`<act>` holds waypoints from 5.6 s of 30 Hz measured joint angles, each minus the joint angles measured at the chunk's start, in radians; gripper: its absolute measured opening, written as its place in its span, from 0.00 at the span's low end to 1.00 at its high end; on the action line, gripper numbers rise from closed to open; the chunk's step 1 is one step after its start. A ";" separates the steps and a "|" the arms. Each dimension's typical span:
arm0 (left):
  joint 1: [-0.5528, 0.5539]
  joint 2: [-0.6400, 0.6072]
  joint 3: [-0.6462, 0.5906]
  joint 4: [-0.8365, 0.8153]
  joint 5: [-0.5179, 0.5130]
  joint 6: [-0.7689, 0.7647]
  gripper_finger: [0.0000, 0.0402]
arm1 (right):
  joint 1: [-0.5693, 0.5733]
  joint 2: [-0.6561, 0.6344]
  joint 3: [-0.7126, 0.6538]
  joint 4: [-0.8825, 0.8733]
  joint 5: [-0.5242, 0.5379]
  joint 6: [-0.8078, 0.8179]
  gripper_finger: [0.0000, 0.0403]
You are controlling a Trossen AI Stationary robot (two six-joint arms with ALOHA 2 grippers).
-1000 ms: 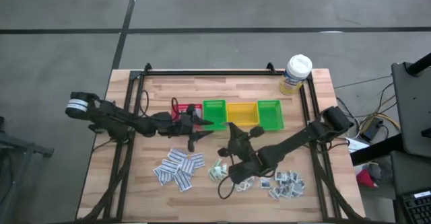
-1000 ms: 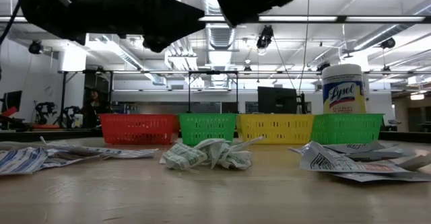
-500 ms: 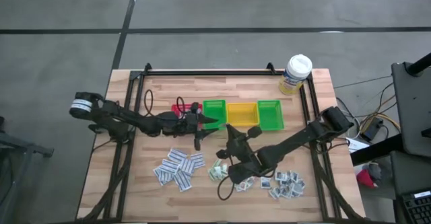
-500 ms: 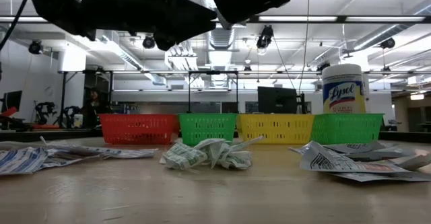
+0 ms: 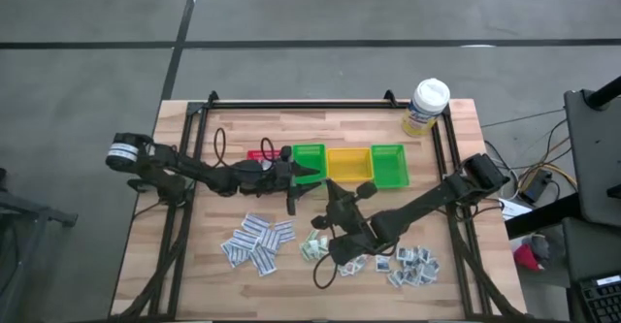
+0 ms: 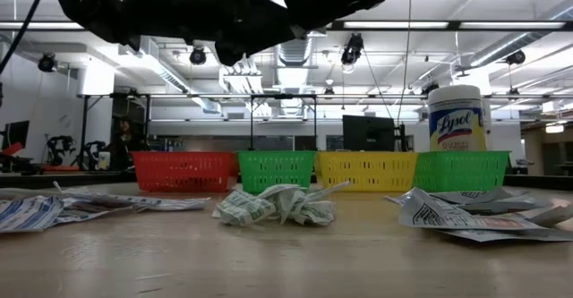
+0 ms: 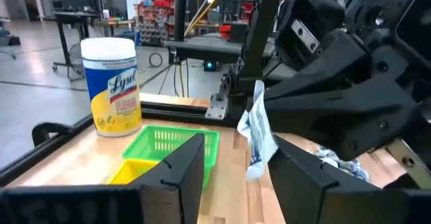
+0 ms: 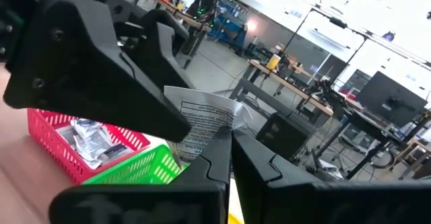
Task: Pick & Place First Aid Supplies
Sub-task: Put the alcohol pad into the red basket
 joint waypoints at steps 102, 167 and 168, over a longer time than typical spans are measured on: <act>0.372 -0.279 0.092 -1.402 0.061 -0.547 0.42 | 0.296 -0.418 -0.221 -1.287 -0.524 1.065 0.29; -0.097 -0.697 -0.214 -0.798 -0.197 -0.142 0.43 | 0.286 -0.246 -0.220 -0.765 -1.305 0.524 0.37; -0.097 -0.698 -0.214 -0.796 -0.197 -0.142 0.43 | 0.286 -0.235 -0.220 -0.759 -1.305 0.524 0.37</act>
